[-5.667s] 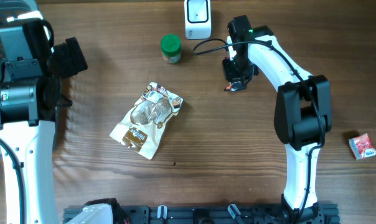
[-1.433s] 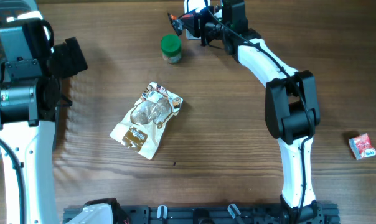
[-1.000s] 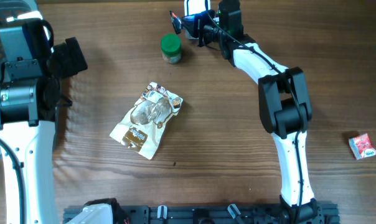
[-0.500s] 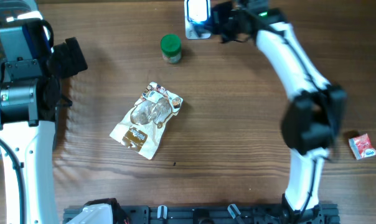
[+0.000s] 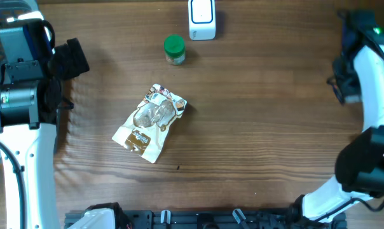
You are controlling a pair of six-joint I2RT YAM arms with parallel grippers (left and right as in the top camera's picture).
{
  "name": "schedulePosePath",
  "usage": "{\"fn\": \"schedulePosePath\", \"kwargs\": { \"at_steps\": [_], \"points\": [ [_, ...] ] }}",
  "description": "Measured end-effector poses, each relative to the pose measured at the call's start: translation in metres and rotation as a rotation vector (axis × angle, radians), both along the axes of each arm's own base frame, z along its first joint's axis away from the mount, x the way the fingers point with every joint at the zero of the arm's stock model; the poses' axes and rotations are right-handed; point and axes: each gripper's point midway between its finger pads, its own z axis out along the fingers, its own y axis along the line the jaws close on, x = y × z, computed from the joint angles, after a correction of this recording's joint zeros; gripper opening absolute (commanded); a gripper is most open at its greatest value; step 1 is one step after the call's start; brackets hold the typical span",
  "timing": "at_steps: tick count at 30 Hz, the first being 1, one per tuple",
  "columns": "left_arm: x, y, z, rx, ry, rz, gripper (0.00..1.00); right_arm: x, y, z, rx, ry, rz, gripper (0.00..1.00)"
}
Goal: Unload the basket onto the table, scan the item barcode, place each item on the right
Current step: 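Carry the wrench packet to the table's right edge and release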
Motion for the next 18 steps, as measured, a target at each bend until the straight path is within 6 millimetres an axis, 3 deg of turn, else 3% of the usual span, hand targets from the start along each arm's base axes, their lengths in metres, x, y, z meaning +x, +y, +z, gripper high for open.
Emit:
{"fn": "schedulePosePath", "kwargs": {
  "at_steps": [3, 4, 6, 9, 10, 13, 15, 18],
  "points": [
    [0.0, 0.0, 0.0, 0.0, 0.0, 0.0, 1.0, -0.025, -0.054, -0.038, -0.023, 0.018, -0.075, 0.05],
    [0.0, 0.0, 0.0, 0.0, 0.0, 0.0, 1.0, -0.033, -0.063, -0.043, -0.024, 0.029, -0.094, 0.05],
    [0.0, 0.0, 0.0, 0.0, 0.0, 0.0, 1.0, -0.058, -0.091, -0.055, -0.027, 0.043, -0.161, 0.17],
    [0.0, 0.0, 0.0, 0.0, 0.0, 0.0, 1.0, -0.08, -0.125, -0.059, -0.033, 0.029, -0.21, 0.24],
    [0.0, 0.0, 0.0, 0.0, 0.0, 0.0, 1.0, -0.082, -0.129, -0.06, -0.024, 0.024, -0.209, 0.3],
    [0.0, 0.0, 0.0, 0.0, 0.0, 0.0, 1.0, -0.085, -0.134, -0.064, 0.04, 0.001, -0.17, 0.83],
    [0.0, 0.0, 0.0, 0.0, 0.0, 0.0, 1.0, -0.078, -0.126, -0.066, 0.082, -0.008, -0.121, 0.98],
    [0.0, 0.0, 0.0, 0.0, 0.0, 0.0, 1.0, -0.055, -0.108, -0.058, 0.136, -0.05, -0.019, 1.0]
  ]
}}
